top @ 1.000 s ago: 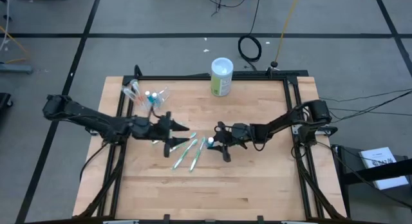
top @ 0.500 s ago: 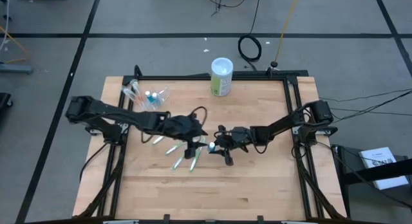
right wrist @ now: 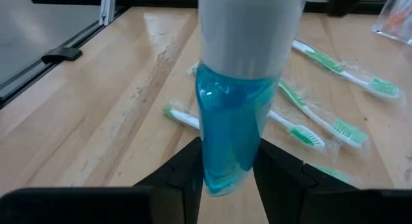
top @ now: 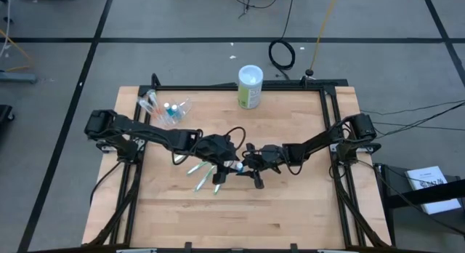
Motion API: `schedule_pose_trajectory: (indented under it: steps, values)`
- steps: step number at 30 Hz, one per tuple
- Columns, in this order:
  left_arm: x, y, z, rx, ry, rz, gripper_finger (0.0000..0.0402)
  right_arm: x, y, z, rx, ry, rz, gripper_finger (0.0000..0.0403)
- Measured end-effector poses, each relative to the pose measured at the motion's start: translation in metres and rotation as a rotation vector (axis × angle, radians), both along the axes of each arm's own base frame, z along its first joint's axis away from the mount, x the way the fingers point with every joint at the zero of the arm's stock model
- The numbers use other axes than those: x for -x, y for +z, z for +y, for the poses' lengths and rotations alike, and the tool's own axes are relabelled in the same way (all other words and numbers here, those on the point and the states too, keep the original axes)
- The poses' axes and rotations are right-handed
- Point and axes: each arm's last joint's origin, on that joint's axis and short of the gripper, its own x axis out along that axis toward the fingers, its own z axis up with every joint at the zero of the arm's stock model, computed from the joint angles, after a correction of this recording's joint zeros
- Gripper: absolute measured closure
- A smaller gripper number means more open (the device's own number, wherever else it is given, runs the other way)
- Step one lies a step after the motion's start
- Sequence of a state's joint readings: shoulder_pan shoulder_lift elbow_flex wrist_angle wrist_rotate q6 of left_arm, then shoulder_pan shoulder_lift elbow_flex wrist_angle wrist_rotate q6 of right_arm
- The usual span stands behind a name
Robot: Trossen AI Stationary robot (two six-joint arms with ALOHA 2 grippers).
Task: Pick & Place toothbrushing station
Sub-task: Put the blue mouthwash into the middle section of the transparent organizer
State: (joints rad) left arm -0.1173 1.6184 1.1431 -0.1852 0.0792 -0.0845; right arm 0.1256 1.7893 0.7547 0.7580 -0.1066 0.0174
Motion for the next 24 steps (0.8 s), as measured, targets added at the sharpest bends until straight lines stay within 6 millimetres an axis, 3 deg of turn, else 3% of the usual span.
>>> schedule_pose_trajectory:
  steps: [24]
  values:
    - [-0.0033,0.0040,0.0000,0.001,-0.071,-0.074,0.0186,-0.0007,0.0021,0.0004,-0.003,0.001,-0.023,0.0287]
